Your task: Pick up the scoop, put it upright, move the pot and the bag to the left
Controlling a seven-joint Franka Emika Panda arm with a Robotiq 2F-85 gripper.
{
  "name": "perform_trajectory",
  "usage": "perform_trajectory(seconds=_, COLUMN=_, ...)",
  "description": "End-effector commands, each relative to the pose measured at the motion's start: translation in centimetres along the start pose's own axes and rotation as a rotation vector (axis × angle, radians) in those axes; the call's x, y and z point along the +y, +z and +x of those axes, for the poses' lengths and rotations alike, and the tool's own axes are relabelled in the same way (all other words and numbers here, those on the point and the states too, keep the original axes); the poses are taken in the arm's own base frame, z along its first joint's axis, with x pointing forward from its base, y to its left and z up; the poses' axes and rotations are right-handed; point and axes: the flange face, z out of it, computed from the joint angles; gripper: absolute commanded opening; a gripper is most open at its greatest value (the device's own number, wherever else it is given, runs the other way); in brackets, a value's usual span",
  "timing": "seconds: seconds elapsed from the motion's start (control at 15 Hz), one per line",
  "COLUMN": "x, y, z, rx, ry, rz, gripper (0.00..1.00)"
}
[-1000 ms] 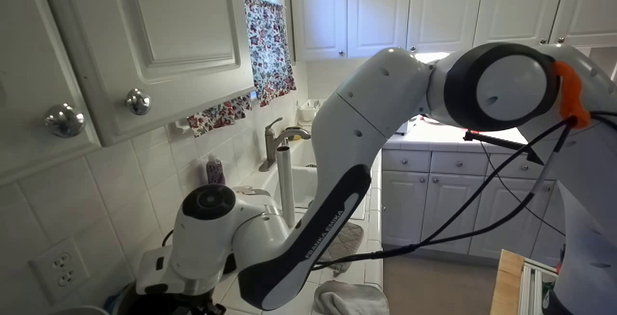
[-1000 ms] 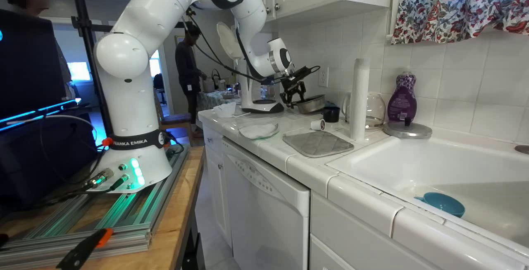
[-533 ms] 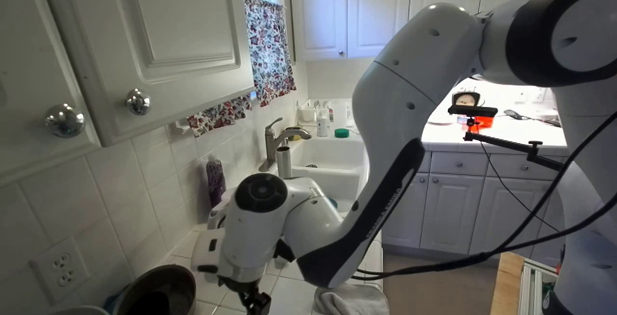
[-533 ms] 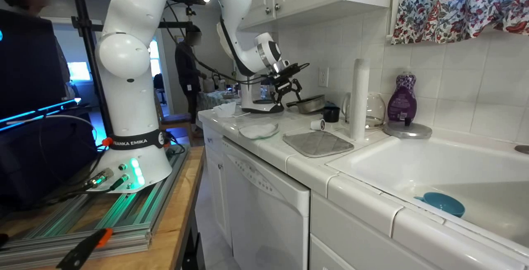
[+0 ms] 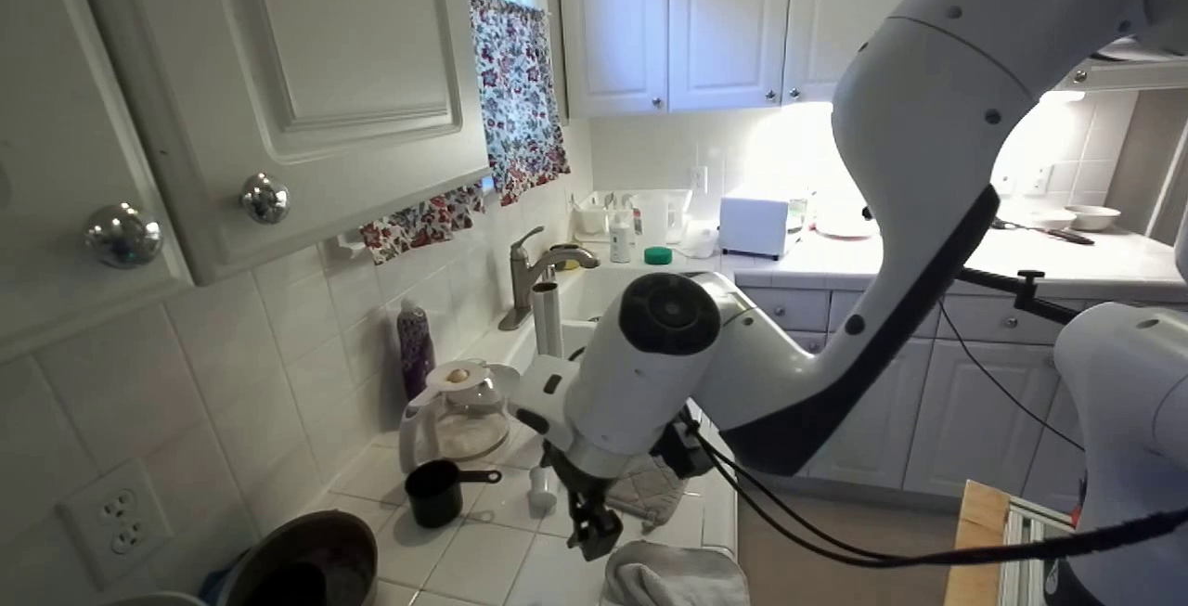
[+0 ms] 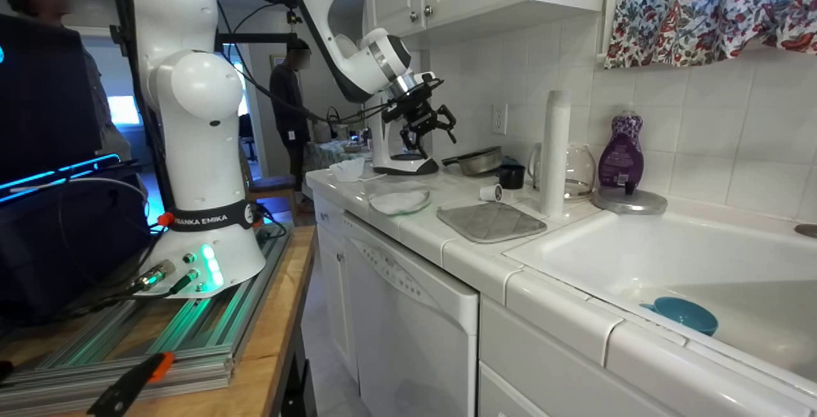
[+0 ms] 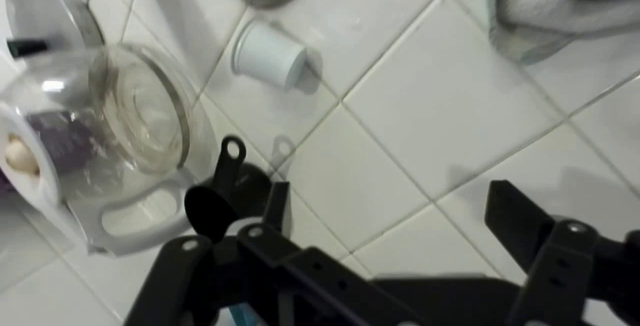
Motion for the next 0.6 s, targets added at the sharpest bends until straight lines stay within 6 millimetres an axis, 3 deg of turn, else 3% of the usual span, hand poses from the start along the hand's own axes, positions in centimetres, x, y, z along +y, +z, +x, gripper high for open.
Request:
perform_trajectory(seconds=0.0, x=-3.1, y=-1.8, z=-6.4, rx=-0.119, ry=0.165, rz=-0.025, gripper=1.0)
perform_trajectory(seconds=0.07, x=-1.7, y=-0.3, z=-3.3, rx=-0.077, ry=0.096, rz=-0.003, gripper=1.0)
perform_trajectory(seconds=0.13, x=-2.3, y=-0.5, z=-4.2, rx=-0.09, ry=0.105, rz=0.002, gripper=1.0)
perform_trajectory(seconds=0.4, x=-1.9, y=-0.5, z=-3.7, rx=-0.084, ry=0.105, rz=-0.003, gripper=1.0)
perform_trajectory(seconds=0.53, x=-1.3, y=0.0, z=-3.9, rx=-0.11, ry=0.185, rz=-0.019, gripper=1.0)
